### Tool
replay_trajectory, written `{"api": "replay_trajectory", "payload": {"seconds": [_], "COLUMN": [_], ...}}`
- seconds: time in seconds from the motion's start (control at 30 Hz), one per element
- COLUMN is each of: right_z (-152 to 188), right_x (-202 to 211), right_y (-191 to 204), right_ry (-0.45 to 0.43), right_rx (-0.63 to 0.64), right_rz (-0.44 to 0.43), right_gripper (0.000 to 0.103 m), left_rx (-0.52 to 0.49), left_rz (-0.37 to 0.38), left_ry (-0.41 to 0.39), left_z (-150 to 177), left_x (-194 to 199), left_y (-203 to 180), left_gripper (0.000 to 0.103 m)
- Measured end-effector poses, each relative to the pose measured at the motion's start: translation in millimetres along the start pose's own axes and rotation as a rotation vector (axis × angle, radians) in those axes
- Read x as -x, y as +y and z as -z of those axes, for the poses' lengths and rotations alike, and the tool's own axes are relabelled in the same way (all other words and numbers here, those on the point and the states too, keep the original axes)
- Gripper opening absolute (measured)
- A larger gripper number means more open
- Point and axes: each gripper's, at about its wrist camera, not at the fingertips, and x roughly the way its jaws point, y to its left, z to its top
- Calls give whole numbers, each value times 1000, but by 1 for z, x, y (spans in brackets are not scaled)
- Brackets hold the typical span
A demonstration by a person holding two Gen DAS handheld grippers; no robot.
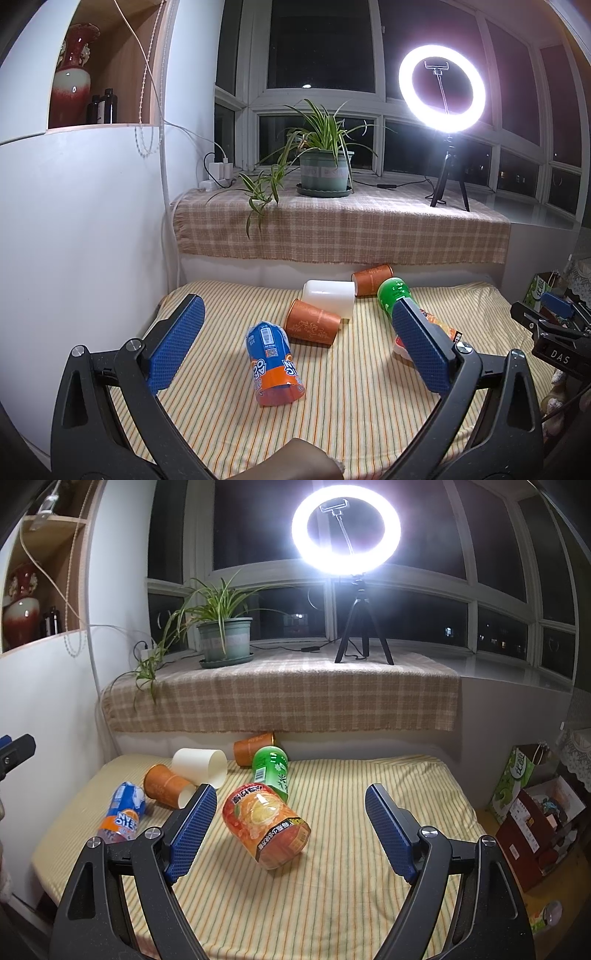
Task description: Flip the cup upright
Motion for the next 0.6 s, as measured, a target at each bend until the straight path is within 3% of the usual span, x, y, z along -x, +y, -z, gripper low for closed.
{"api": "replay_trajectory", "payload": {"seconds": [0.6], "right_z": [-4], "right_x": [-26], "right_y": [11], "right_ry": [35], "right_rx": [41], "right_rz": [-59], "right_gripper": [83], "left_rx": [8], "left_rz": [-22], "left_ry": [43], "left_z": [3], "left_x": [-14], "left_y": [10], "left_gripper": [103]}}
